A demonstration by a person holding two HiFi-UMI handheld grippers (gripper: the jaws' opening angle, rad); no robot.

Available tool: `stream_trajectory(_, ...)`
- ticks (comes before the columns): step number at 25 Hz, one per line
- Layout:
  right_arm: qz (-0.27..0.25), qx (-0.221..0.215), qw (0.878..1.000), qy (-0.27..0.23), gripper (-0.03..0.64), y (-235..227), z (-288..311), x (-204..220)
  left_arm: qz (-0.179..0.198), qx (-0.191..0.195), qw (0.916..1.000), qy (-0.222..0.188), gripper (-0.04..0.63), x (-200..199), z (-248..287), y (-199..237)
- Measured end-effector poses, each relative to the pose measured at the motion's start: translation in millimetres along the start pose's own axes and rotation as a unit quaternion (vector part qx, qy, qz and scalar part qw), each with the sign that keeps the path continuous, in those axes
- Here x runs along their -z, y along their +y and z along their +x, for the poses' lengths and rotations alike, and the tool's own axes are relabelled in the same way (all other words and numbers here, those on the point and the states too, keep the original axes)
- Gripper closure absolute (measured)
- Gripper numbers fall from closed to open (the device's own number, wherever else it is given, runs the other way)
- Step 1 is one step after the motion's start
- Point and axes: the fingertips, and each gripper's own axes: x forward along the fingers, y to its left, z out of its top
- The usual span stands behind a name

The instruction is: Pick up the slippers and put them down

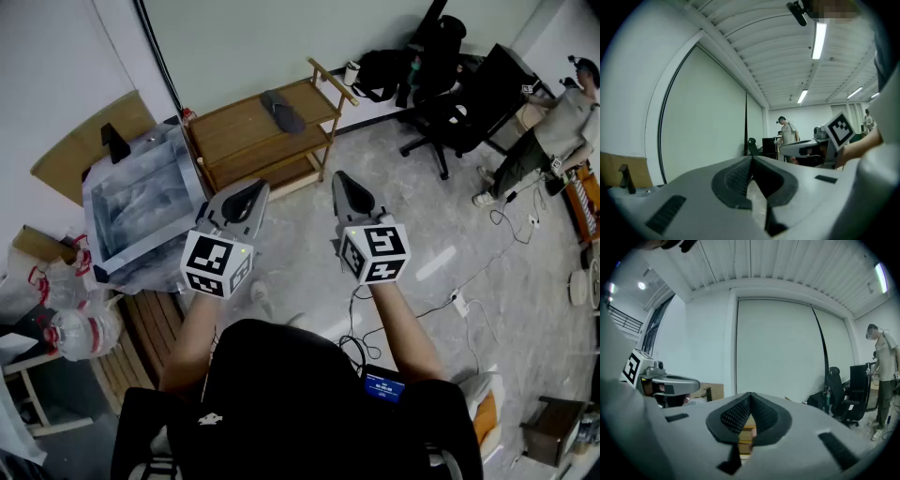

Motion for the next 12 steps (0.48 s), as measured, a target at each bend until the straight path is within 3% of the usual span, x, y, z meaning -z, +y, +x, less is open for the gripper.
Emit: stream_trajectory(12, 0.010, -0.018, 1.000, -0.001, 0.626, 0.3, -15.8, 11.3, -0.001, -0.015, 0.9999, 0.003, 0.589, 6.0, -6.9, -13.1)
